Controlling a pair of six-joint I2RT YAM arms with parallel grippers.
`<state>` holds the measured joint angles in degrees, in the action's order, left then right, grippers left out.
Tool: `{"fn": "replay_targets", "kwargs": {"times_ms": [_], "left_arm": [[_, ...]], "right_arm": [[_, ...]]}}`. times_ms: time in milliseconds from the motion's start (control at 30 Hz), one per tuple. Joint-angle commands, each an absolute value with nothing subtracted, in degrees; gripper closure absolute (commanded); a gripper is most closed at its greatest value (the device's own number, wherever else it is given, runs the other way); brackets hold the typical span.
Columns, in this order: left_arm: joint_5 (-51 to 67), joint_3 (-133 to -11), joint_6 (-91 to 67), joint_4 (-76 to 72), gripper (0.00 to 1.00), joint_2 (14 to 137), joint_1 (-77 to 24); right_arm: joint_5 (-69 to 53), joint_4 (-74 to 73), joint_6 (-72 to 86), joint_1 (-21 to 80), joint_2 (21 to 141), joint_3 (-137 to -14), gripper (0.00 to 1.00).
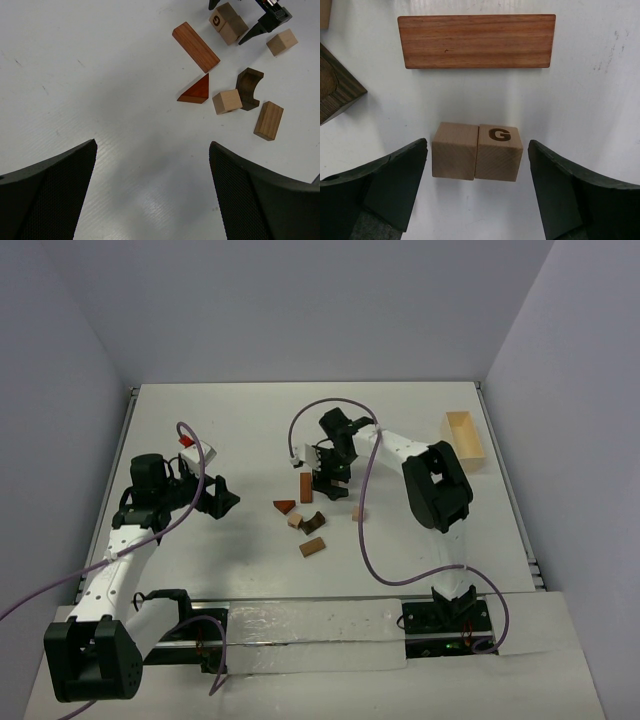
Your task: Build the wood block tower
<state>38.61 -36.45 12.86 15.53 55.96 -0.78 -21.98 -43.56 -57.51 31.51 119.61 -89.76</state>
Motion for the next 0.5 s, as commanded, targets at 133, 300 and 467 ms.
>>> {"fn": "replay_targets", "kwargs": {"times_ms": [133, 300, 467], "left_arm": [[39.7, -36.7, 12.8, 12.3, 0.01, 56.3, -1.1], [39.6, -36.6, 13.0, 12.4, 0.01, 56.2, -1.1], [39.3, -36.3, 13.1, 12.2, 0.01, 56.2, -1.1]], "right_arm": [[-21.6, -44.4, -58.1, 32.4, 120.6, -91.8, 0.29], [-21.5, -44.6, -58.3, 32.5, 120.6, -91.9, 0.42], [-21.4, -46.1, -58.6, 32.6, 120.2, -92.7, 0.61]]}}
